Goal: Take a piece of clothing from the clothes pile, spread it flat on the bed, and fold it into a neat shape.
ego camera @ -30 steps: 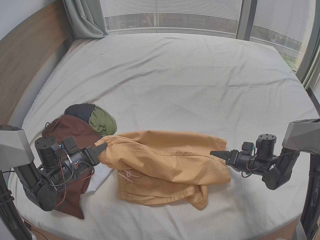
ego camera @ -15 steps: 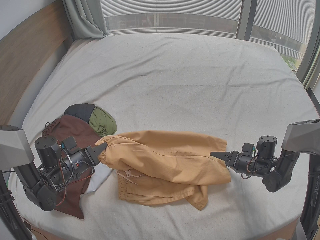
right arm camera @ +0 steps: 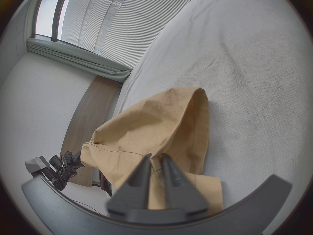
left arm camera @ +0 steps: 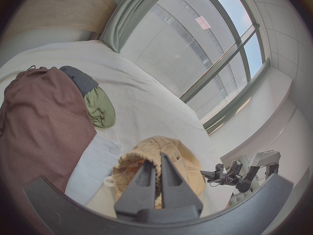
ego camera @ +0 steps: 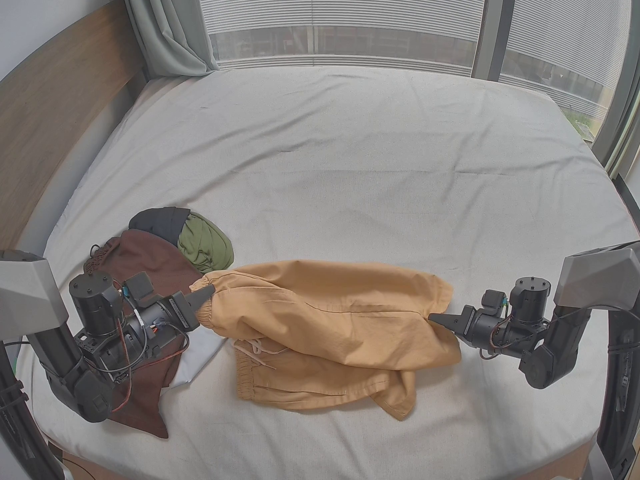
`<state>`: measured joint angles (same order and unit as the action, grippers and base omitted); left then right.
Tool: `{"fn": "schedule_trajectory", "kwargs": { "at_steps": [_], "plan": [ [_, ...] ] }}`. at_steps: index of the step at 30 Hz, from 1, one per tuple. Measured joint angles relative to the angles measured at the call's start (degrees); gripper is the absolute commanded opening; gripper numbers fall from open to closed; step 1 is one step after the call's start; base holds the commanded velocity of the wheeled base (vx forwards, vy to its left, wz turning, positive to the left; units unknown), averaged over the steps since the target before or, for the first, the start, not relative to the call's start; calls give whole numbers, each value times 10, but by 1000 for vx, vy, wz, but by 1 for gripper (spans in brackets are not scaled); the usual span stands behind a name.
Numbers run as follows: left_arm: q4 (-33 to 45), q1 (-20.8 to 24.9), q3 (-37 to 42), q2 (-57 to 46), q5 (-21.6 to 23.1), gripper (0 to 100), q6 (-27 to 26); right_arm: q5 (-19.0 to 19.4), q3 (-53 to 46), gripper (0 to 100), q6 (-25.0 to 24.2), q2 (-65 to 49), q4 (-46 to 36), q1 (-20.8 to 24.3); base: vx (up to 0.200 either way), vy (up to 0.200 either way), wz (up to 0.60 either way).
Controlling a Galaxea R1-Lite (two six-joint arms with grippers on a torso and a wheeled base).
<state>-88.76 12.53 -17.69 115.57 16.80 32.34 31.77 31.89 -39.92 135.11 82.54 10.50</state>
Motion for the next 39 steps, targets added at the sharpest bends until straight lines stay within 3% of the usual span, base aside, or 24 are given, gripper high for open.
{"fn": "schedule_trajectory", "kwargs": {
  "at_steps": [9,18,26,27,39],
  "plan": [
    [0,-1,-1,0,0,0,0,11,-9,0,1,-5,1,-23,0,0,0],
    [0,-1,-1,0,0,0,0,108,-37,0,-11,-49,19,-59,0,0,0],
    [0,0,0,1,0,0,0,114,-43,0,-15,-64,21,-68,0,0,0],
    [0,0,0,1,0,0,0,114,-43,100,-15,-64,21,-68,0,0,0],
    [0,0,-2,0,0,0,0,111,-48,100,-17,-33,58,-30,0,0,0]
  ]
}}
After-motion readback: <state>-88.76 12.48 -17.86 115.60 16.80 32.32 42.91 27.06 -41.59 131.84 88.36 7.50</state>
